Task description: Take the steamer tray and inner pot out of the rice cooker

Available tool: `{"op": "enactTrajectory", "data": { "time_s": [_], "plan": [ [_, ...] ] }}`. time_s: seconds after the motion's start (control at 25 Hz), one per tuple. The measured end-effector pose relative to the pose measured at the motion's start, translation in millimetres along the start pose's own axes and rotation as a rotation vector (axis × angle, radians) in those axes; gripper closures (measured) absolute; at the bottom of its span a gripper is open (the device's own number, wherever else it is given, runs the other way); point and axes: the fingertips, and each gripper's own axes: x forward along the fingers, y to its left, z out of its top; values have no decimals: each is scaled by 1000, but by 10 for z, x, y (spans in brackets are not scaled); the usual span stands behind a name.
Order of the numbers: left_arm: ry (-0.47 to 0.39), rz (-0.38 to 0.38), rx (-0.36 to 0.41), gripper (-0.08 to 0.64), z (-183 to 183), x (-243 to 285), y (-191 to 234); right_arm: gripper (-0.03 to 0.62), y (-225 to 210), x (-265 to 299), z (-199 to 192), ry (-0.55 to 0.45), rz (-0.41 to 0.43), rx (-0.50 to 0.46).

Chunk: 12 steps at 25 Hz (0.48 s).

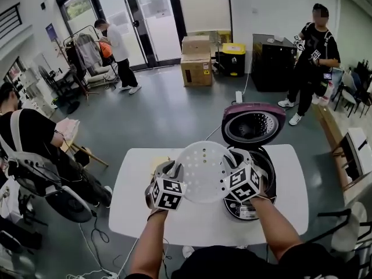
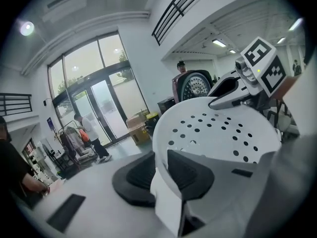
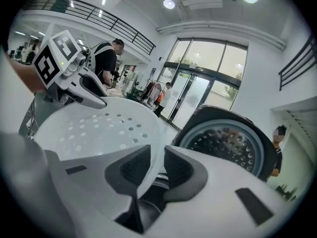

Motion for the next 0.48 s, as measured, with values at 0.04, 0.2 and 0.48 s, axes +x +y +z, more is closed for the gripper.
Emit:
{"op": "enactTrajectory", "data": {
  "time_s": [0.04, 0.2, 0.48],
  "plan": [
    [3, 7, -7, 480, -84, -63, 118, 506, 112, 53, 98, -3, 7, -7],
    [3, 35, -52, 483, -473, -281, 589, 506, 590, 325, 455, -10, 45, -28],
    [52, 76, -113, 485, -1489, -573, 1415, 508, 1701, 924, 958, -10, 131, -44]
  ]
}}
